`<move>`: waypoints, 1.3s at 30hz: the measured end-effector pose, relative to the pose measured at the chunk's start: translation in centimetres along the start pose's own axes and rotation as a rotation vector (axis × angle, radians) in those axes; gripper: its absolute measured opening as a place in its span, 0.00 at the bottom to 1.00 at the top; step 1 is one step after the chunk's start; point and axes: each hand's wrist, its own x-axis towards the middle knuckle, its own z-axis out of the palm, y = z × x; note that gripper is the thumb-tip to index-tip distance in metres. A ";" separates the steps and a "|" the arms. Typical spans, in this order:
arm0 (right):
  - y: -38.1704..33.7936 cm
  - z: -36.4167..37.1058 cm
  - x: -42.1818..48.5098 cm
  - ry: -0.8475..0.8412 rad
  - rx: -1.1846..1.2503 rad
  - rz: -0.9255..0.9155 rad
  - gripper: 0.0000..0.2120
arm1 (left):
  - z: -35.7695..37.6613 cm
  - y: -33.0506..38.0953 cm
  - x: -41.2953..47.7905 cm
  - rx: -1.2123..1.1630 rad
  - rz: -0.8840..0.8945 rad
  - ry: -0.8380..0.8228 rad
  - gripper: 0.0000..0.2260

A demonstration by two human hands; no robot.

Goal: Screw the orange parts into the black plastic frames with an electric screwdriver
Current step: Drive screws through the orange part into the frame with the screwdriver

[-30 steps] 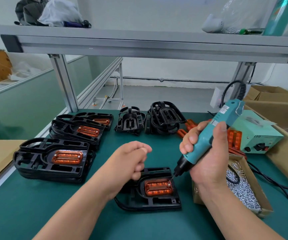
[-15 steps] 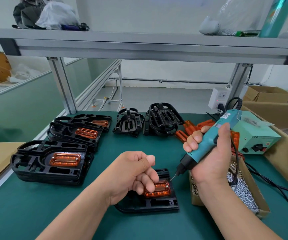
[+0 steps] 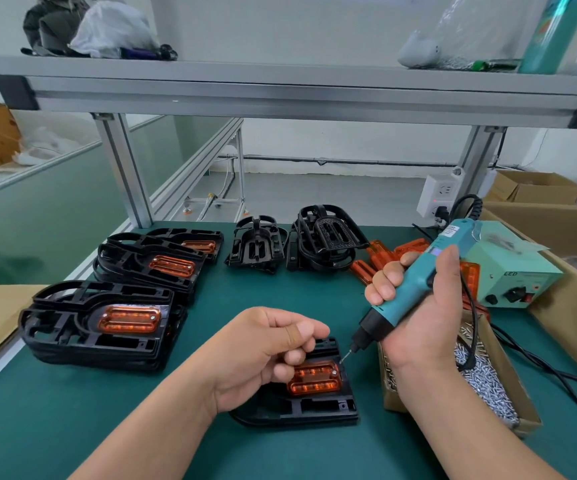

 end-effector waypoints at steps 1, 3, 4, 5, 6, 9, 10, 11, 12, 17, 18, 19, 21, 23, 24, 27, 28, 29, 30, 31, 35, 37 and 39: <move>0.0 0.0 0.0 0.001 0.000 -0.002 0.23 | 0.0 0.0 0.0 -0.001 -0.007 -0.014 0.08; -0.1 0.0 0.0 0.004 0.000 -0.007 0.23 | 0.1 0.0 0.0 0.013 -0.009 -0.037 0.09; -0.1 0.0 0.0 0.005 0.004 -0.008 0.23 | 0.1 0.0 0.0 0.031 -0.005 -0.043 0.09; -0.2 0.0 0.1 0.006 0.007 -0.009 0.23 | 0.2 -0.1 0.0 0.050 -0.001 -0.043 0.08; -0.3 0.0 0.1 0.006 0.011 -0.009 0.23 | 0.2 -0.1 0.0 0.065 0.003 -0.041 0.08; -0.4 0.0 0.1 0.002 0.023 -0.011 0.23 | 0.3 -0.2 -0.1 0.090 0.014 -0.032 0.07; -0.4 0.0 0.1 0.000 0.029 -0.013 0.23 | 0.3 -0.2 -0.1 0.100 0.019 -0.032 0.06; -0.4 0.1 0.1 -0.003 0.035 -0.014 0.23 | 0.3 -0.3 -0.1 0.112 0.022 -0.031 0.05; -0.5 0.1 0.1 -0.007 0.039 -0.016 0.24 | 0.4 -0.3 -0.1 0.124 0.025 -0.030 0.05; -0.6 0.2 0.1 -0.025 0.044 -0.022 0.24 | 0.6 -0.5 -0.1 0.158 0.026 -0.017 0.05; -0.7 0.3 0.0 -0.023 0.046 -0.024 0.24 | 0.7 -0.4 -0.1 0.157 0.025 -0.018 0.06; -0.7 0.4 0.0 -0.020 0.049 -0.026 0.24 | 0.7 -0.4 -0.1 0.151 0.022 -0.018 0.08; -0.8 0.5 0.0 -0.013 0.060 -0.028 0.24 | 0.8 -0.5 0.0 0.123 0.017 -0.015 0.08; -0.9 0.7 0.0 -0.011 0.073 -0.030 0.24 | 0.9 -0.6 0.0 0.095 0.014 -0.013 0.07; -1.0 0.7 -0.1 -0.012 0.077 -0.031 0.24 | 0.9 -0.7 0.0 0.091 0.013 -0.011 0.07; -1.0 1.0 -0.2 -0.020 0.080 -0.037 0.24 | 1.2 -0.9 -0.1 0.103 0.022 -0.024 0.05; -1.0 1.0 -0.3 -0.022 0.080 -0.038 0.24 | 1.3 -1.0 -0.2 0.110 0.027 -0.033 0.06; -1.0 1.0 -0.4 -0.021 0.081 -0.038 0.24 | 1.5 -1.0 -0.2 0.117 0.033 -0.044 0.06; -1.0 1.1 -0.4 -0.020 0.080 -0.039 0.24 | 1.6 -1.0 -0.2 0.125 0.038 -0.053 0.06; -1.0 1.1 -0.4 -0.018 0.080 -0.039 0.24 | 1.7 -1.1 -0.2 0.133 0.041 -0.059 0.06; -0.9 1.2 -0.5 -0.015 0.078 -0.038 0.24 | 1.8 -1.0 -0.3 0.152 0.043 -0.060 0.06; -0.9 1.2 -0.5 -0.016 0.081 -0.034 0.24 | 1.8 -0.9 -0.4 0.153 0.046 -0.069 0.06; -0.9 1.2 -0.6 -0.018 0.082 -0.030 0.24 | 1.8 -0.9 -0.5 0.154 0.051 -0.078 0.08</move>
